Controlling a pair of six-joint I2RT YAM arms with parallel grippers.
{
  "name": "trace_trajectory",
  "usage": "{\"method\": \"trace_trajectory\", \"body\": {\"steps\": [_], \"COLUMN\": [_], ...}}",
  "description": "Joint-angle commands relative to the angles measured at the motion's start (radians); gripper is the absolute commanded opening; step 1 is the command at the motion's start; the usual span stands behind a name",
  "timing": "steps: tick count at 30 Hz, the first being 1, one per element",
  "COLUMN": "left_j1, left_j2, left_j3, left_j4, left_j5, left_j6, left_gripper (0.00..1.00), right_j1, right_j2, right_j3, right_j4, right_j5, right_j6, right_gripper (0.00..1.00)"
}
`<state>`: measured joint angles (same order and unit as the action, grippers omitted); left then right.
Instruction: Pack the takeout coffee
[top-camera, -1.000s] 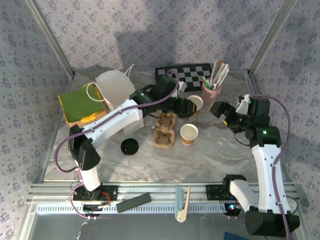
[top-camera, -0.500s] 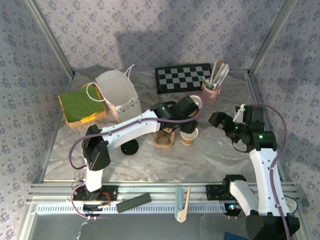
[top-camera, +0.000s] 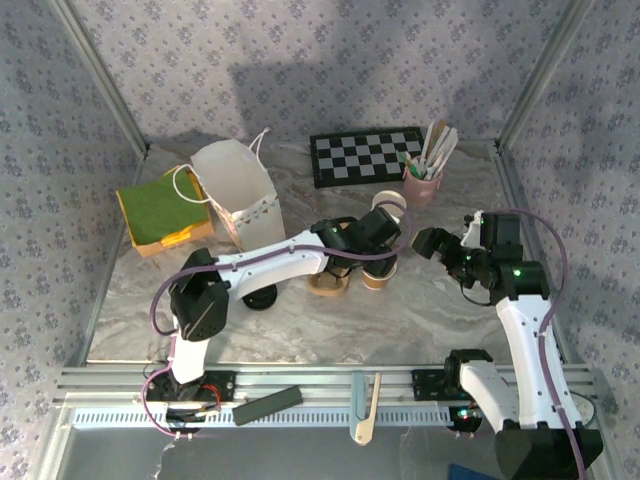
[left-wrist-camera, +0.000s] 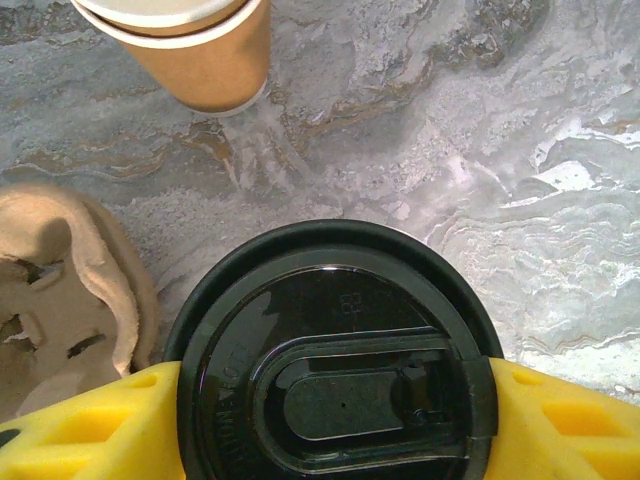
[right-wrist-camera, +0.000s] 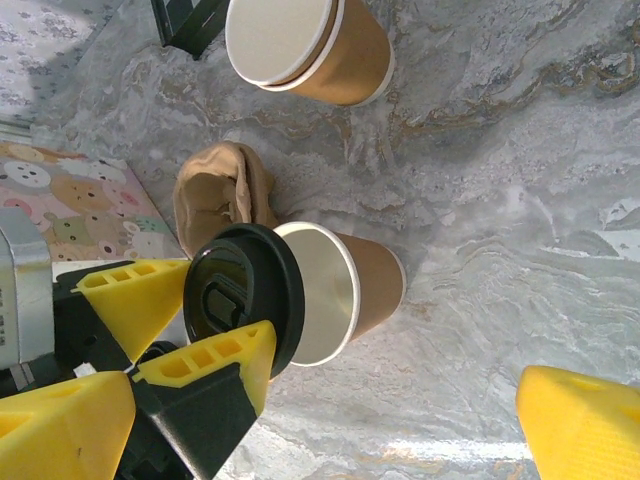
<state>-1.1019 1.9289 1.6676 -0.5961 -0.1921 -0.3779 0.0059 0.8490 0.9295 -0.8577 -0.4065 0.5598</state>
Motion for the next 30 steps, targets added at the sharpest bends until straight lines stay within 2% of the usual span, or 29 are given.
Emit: {"method": "trace_trajectory", "body": {"steps": [1,11,30], "left_j1": [-0.012,-0.027,-0.031], "left_j2": [0.001,0.01,0.054], "left_j3": [-0.027,-0.057,-0.008], "left_j4": [0.052,0.083,0.063], "left_j5": [-0.014,-0.039,-0.035], "left_j6": [0.01,0.02,0.042], "left_gripper": [0.62,0.63,0.65], "right_j1": [0.009,0.012,0.015], "right_j2": [0.004,0.007,0.015], "right_j3": [-0.011,-0.026,-0.038], "right_j4": [0.004,0.017,0.032], "right_j5": [0.01,0.005,-0.001], "right_j6": [-0.018,-0.012,-0.008], "right_gripper": [1.0,1.0,1.0]}}
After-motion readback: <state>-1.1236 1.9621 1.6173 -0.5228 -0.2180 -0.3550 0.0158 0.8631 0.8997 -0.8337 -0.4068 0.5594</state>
